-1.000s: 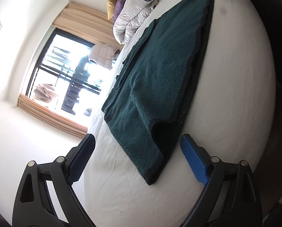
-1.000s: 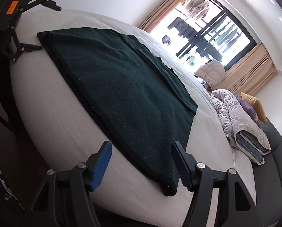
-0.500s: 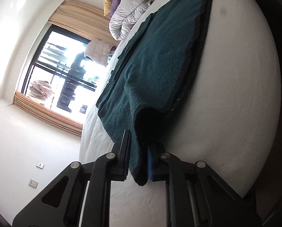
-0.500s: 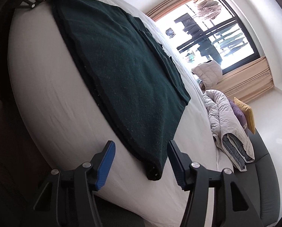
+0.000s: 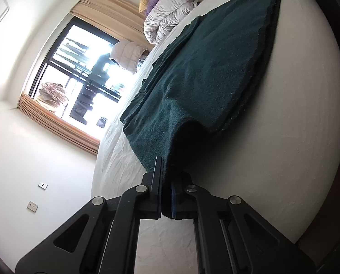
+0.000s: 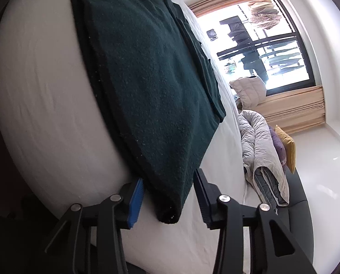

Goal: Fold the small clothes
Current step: 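Grasp the sweater hem with both grippers and lift it toward the collar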

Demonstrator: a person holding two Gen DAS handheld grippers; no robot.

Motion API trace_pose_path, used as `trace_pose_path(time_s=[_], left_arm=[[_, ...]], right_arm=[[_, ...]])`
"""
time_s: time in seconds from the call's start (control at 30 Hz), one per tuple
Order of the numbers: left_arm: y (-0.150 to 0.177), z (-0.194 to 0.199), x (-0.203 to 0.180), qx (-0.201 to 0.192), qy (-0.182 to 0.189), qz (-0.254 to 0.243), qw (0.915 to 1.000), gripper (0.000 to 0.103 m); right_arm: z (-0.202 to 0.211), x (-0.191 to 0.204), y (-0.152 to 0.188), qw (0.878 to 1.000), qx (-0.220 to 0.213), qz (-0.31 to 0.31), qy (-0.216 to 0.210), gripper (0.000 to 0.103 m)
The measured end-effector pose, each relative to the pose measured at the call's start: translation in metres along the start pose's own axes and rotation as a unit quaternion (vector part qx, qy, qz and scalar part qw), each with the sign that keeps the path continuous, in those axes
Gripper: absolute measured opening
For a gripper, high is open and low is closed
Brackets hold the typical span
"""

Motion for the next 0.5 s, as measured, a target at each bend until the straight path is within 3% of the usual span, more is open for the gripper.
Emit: trace_pose_path(time_s=[0.1, 0.5], left_arm=[[0.002, 0.002, 0.003, 0.002, 0.003, 0.012, 0.9999, 0.004], [-0.01, 0.012, 0.054, 0.003, 0.005, 0.149, 0.9887, 0.003]], right_arm=[[-0.004, -0.005, 0.004, 1.0, 0.016, -0.018, -0.016, 0.007], [0.011, -0.049, 0.008, 0.994, -0.012, -0.11, -0.004, 0.005]])
Point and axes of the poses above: each gripper's, at about its wrist camera, not at the fingertips, and z roughly against the way its jaws point, x to its left, y to its underside, the point moved 1 cm from there along -z, roughly the way its jaws point, and after that the axes turned 4 degrees about z, right-handed, at the moved point
